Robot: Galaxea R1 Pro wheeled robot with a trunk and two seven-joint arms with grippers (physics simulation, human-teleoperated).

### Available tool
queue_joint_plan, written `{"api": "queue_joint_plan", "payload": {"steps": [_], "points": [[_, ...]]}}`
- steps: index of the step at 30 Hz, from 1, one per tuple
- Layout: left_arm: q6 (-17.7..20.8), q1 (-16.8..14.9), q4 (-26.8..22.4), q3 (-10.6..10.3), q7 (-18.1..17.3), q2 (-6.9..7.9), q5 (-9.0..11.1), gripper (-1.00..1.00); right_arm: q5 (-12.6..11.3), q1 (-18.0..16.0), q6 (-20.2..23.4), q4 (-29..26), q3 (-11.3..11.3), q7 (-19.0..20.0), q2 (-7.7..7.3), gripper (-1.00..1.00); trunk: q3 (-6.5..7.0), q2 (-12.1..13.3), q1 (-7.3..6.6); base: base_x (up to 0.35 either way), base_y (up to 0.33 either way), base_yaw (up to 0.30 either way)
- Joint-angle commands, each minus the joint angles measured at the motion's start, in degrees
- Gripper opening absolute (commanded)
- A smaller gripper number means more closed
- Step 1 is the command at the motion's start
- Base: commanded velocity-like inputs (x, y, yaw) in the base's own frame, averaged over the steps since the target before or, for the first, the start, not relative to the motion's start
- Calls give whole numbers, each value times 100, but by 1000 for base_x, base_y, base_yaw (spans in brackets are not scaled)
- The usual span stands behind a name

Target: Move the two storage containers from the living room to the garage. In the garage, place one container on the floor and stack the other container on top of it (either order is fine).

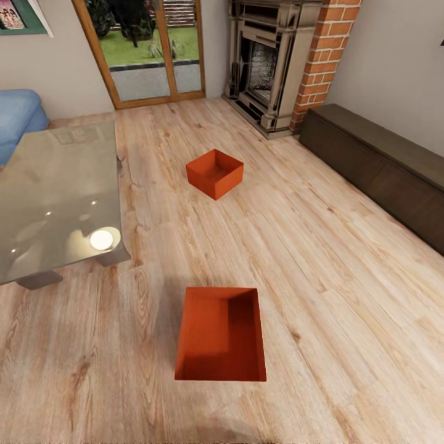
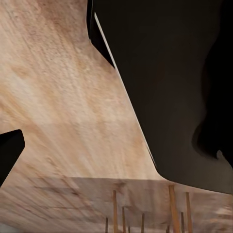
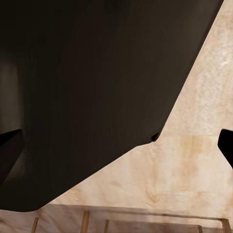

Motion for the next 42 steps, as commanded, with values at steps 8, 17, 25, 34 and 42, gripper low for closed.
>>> {"api": "queue_joint_plan", "payload": {"steps": [8, 17, 25, 34, 42], "points": [[13, 0, -6, 10, 4, -1, 32, 100, -62, -5, -37, 18, 40, 30, 3, 100, -77, -1, 0, 0, 0, 0], [13, 0, -6, 10, 4, -1, 32, 100, -63, -5, -39, 18, 40, 31, 3, 100, -159, -1, 0, 0, 0, 0], [13, 0, -6, 10, 4, -1, 32, 100, -63, -5, -58, 18, 40, 30, 2, 100, -233, -1, 0, 0, 0, 0], [13, 0, -6, 10, 4, -1, 32, 100, -63, -5, -69, 18, 40, 31, 1, 100, -316, -1, 0, 0, 0, 0], [13, 0, -6, 8, 4, -1, 32, 100, -92, -5, -78, 18, 30, 31, -2, 100, -367, -1, 0, 0, 0, 0]]}}
